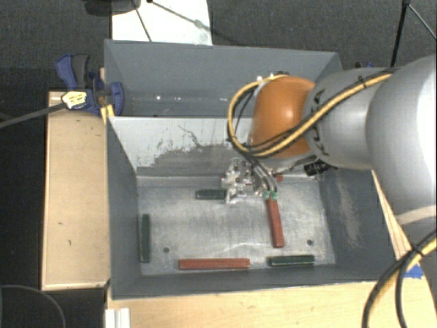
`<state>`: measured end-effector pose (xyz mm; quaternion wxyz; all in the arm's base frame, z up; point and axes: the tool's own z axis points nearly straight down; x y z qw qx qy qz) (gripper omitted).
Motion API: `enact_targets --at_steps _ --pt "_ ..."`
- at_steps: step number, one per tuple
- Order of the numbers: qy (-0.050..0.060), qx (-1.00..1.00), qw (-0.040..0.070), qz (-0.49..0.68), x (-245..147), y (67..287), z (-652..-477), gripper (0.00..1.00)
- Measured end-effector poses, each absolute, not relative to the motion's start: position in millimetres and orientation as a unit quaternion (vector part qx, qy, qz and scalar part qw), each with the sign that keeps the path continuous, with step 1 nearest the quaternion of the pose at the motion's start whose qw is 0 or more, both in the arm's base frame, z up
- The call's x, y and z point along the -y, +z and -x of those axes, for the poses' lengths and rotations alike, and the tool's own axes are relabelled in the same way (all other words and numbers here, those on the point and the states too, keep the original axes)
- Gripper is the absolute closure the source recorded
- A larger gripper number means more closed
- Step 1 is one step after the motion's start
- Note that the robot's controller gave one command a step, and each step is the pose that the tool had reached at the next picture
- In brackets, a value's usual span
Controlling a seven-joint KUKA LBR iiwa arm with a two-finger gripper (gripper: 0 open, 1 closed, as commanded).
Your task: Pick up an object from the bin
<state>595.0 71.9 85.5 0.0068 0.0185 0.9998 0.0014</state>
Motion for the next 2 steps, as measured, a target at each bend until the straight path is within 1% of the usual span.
enact_targets --at_steps 1,2 --pt "0.001 -1.0 0.007 -0.019 -71.9 85.5 -595.0 1.0" --pt "0.0 -1.0 0.001 -0.006 -82.0 205.5 -580.6 1.0"
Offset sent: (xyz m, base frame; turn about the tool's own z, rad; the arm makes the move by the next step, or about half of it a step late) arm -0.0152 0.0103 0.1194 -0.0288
